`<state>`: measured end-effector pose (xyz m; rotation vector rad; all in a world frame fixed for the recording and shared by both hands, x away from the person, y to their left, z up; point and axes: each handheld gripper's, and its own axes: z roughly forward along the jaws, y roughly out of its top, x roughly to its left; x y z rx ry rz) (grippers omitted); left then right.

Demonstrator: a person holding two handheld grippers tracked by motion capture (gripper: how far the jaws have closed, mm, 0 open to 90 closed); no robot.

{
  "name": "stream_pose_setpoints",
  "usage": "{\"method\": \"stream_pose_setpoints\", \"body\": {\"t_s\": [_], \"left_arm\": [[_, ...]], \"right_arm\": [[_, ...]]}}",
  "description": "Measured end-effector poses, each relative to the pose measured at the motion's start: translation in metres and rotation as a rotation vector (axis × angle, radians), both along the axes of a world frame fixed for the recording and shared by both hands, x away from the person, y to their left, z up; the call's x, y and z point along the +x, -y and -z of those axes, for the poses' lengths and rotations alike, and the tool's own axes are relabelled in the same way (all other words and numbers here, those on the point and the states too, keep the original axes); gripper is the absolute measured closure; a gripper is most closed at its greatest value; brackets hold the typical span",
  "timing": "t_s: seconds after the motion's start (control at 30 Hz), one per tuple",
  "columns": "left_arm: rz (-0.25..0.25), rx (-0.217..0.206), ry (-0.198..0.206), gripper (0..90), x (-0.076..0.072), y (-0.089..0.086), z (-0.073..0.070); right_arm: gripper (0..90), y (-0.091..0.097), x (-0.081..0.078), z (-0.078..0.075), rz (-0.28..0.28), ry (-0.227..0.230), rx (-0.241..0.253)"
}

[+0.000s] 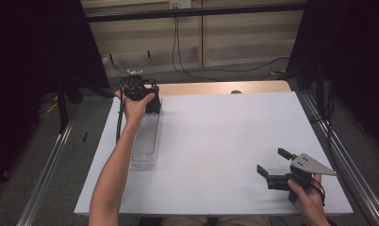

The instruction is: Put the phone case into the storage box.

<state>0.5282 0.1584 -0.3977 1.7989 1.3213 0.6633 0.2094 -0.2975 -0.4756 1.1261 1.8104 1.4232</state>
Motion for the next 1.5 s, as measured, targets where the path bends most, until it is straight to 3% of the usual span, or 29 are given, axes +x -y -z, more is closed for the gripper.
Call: {"method": "stream_pose_setpoints", "body": {"t_s": [0.23, 0.5, 0.57, 0.9, 1.1, 1.37, 1.5], "left_arm": [[-0.016, 0.016, 0.024, 13.7, 0.0003, 0.003, 0.0001], [-0.031, 0.062, 0.014, 13.3, -0.001, 0.0023, 0.0021], [-0.043, 0.043, 0.018, 13.2, -0.0004, 0.0038, 0.0025], [-0.044, 0.047, 0.028, 12.9, 0.0016, 0.004, 0.0041], [-0.041, 0.014, 0.041, 12.2, 0.0032, 0.003, 0.0057], [-0.028, 0.009, 0.04, 4.5, 0.0032, -0.0012, 0.0045], [-0.006, -0.011, 0.057, 2.3, 0.003, -0.0025, 0.004]], "right_arm": [[0.0, -0.0002, -0.0001, 0.0, -0.002, -0.002, 0.001], [0.0, -0.0006, 0.0, 0.0, -0.002, 0.001, 0.002], [0.0, -0.0007, 0.0, 0.0001, -0.003, 0.001, 0.001], [0.0, -0.0003, 0.0, 0.0, -0.003, 0.002, 0.001], [0.0, 0.0001, -0.0001, 0.0, -0.003, 0.001, -0.001], [0.0, 0.0004, -0.0002, 0.0, -0.004, -0.001, 0.0], [0.0, 0.0004, -0.0003, 0.0, -0.004, -0.001, 0.001]]}}
